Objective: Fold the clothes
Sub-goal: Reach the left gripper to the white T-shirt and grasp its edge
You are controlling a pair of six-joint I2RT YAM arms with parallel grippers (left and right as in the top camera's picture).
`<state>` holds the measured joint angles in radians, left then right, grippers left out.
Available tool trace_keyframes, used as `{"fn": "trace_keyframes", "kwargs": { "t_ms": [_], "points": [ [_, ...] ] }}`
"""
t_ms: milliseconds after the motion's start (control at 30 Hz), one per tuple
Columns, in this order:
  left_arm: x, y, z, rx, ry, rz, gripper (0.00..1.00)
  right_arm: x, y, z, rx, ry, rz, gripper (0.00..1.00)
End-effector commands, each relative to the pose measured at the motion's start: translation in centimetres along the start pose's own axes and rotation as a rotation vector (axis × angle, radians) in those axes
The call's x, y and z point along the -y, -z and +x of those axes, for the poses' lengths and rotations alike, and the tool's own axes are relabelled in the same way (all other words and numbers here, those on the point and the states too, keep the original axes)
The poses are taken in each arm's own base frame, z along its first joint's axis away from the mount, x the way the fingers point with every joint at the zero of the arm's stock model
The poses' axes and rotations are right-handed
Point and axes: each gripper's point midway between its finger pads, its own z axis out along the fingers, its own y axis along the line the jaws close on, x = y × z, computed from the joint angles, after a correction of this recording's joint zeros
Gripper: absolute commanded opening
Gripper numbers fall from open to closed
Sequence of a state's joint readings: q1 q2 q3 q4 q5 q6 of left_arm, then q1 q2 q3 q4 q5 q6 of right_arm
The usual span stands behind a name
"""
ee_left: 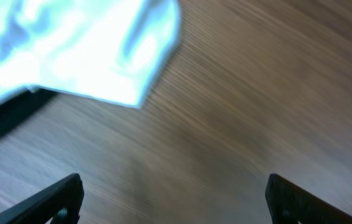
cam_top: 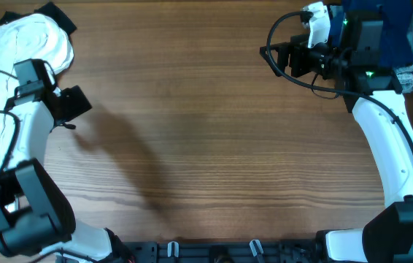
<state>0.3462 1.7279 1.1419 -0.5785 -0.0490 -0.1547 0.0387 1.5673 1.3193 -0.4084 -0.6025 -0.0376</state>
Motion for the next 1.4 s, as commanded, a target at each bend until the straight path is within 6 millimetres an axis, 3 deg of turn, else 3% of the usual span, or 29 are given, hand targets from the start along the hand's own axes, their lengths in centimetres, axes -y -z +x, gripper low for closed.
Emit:
{"fn": "trace_keyframes", "kwargs": {
  "t_ms": [0, 233, 333, 567, 800, 867, 933, 1000, 1100, 1233, 1300, 1367],
  "points": [
    [-2.3, -1.7, -2.0, 0.057, 0.048, -0.062, 0.93, -0.1, -0.6, -0.5, 0.002, -0.011, -0.025, 1.00],
    [-1.9, -4.6, -4.7, 0.159, 0.064, -0.041, 0.85, 1.2, -2.6, 1.3, -0.051, -0.049, -0.024, 1.00],
    [-1.6, -5.3, -4.4, 0.146, 0.057, -0.041, 0.81, 1.7, -3.3, 1.7, -0.058, -0.059, -0.024, 0.94],
    [-1.8, -6.4, -3.4, 0.108, 0.055, -0.049, 0.77, 2.0, -3.7, 1.4, -0.041, -0.068, -0.023, 0.93],
    [-2.1, -8.9, -2.3, 0.072, 0.055, -0.065, 0.74, 2.0, -3.7, 1.0, -0.027, -0.065, -0.023, 0.92],
    [-2.1, -9.0, -2.4, 0.075, 0.055, -0.065, 0.68, 2.0, -3.7, 1.0, -0.027, -0.065, -0.023, 0.92],
    [-2.1, -9.0, -2.6, 0.086, 0.056, -0.062, 0.60, 2.0, -3.7, 1.0, -0.027, -0.065, -0.023, 0.91],
    [-2.0, -9.0, -3.0, 0.101, 0.057, -0.059, 0.43, 2.0, -3.7, 1.0, -0.026, -0.065, -0.023, 0.91],
    [-1.9, -8.9, -3.2, 0.111, 0.057, -0.057, 0.05, 2.0, -3.7, 1.0, -0.026, -0.065, -0.023, 0.91],
    [-1.3, -7.9, -3.6, 0.125, 0.056, -0.047, 0.04, 2.0, -3.7, 0.8, -0.019, -0.059, -0.022, 0.89],
    [-0.2, -5.9, -4.7, 0.159, 0.042, -0.017, 0.04, 2.0, -3.7, 0.8, -0.017, -0.059, -0.022, 0.89],
    [1.9, -2.5, -6.0, 0.213, 0.021, 0.056, 0.04, 2.0, -3.7, 0.7, -0.017, -0.059, -0.022, 0.88]
  ]
}}
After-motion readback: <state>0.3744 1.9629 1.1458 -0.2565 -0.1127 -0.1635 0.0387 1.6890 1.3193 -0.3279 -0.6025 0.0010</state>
